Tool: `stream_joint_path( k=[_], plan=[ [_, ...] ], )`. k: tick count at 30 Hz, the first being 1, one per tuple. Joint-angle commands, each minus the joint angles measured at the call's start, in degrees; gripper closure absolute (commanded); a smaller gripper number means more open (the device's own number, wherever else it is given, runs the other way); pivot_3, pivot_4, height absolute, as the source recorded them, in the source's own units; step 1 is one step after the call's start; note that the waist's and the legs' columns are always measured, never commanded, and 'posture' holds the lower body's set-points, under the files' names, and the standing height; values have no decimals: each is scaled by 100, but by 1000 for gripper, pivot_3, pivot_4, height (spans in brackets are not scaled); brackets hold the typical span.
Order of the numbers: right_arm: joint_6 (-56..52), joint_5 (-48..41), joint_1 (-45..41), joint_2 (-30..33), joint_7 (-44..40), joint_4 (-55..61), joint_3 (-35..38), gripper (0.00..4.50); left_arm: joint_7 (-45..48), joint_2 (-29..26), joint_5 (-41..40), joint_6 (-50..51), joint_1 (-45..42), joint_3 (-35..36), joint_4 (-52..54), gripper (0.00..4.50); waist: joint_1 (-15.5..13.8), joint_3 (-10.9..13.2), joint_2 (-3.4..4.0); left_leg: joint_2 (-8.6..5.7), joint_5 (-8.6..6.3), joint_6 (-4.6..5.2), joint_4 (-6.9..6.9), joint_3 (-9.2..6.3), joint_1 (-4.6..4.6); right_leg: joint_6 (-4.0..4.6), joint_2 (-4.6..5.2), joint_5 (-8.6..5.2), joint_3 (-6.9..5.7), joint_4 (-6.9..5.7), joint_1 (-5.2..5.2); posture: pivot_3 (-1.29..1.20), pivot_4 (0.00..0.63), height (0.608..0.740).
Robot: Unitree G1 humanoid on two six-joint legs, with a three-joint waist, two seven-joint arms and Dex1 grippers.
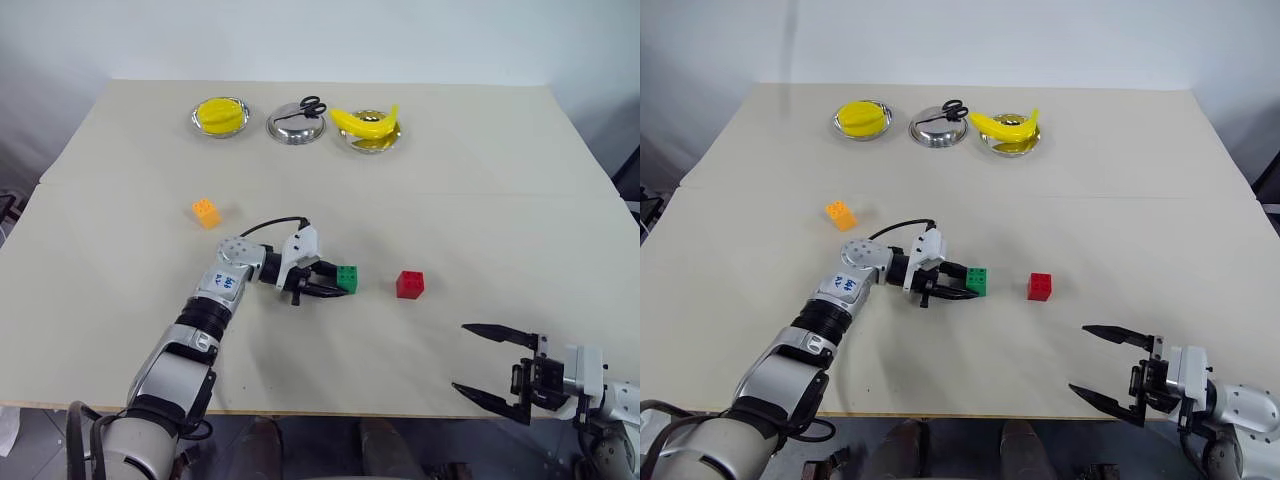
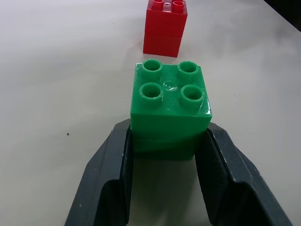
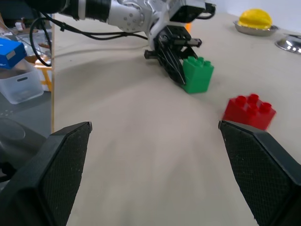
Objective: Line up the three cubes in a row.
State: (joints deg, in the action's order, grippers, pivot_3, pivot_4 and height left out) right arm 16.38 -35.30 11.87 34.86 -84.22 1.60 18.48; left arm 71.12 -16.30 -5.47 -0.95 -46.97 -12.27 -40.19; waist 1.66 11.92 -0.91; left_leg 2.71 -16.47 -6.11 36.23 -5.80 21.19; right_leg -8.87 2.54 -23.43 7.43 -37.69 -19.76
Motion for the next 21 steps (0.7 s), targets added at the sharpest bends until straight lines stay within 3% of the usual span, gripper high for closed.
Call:
stream_joint_path(
  k=[1, 5, 11, 13, 16, 21],
  plan=[
    [15, -70, -130, 84, -17, 71, -12, 0, 28, -8, -253, -24, 80, 211, 330, 1711, -7, 0, 0, 0, 0, 0, -1, -1, 1, 0, 0, 0, 0, 0, -1, 0, 150, 740],
    [-120, -91, -186, 105, 22, 195, -78, 0, 400, -309, -491, 72, 274, 362, 753, 519, -16, 0, 0, 0, 0, 0, 0, -2, 4, 0, 1, 0, -2, 2, 0, 0, 150, 740],
    [-487, -232, -508, 279, 117, 382, -131, 0, 984, -1285, -1094, 85, 1210, 955, 1653, 519, 48, 0, 1, 4, 0, -1, -3, -2, 0, 0, 1, 0, -1, 0, -2, 0, 150, 740],
    [-622, -343, -710, 304, 182, 465, -136, 0, 695, -1505, -1372, 63, 1651, 1472, 1836, 519, 32, 1, 1, 8, 0, -1, -4, -3, -1, 1, 0, 0, -2, -2, -1, 0, 150, 740],
    [-904, -496, -1039, 239, 495, 633, -155, 0, -217, -1610, -1702, 42, 2213, 2447, 1827, 37, -2, 1, 1, 9, -1, 0, -1, -7, 0, 1, 3, 0, -4, -1, 0, 0, 150, 740],
    [-926, -557, -1375, -15, 837, 863, -205, 0, -1763, -1633, -1823, -68, 3118, 3714, 1967, 37, -34, 0, 0, 6, -2, 3, 1, -21, 5, 1, 9, 0, -17, 0, 2, 0, 150, 740]
  ],
)
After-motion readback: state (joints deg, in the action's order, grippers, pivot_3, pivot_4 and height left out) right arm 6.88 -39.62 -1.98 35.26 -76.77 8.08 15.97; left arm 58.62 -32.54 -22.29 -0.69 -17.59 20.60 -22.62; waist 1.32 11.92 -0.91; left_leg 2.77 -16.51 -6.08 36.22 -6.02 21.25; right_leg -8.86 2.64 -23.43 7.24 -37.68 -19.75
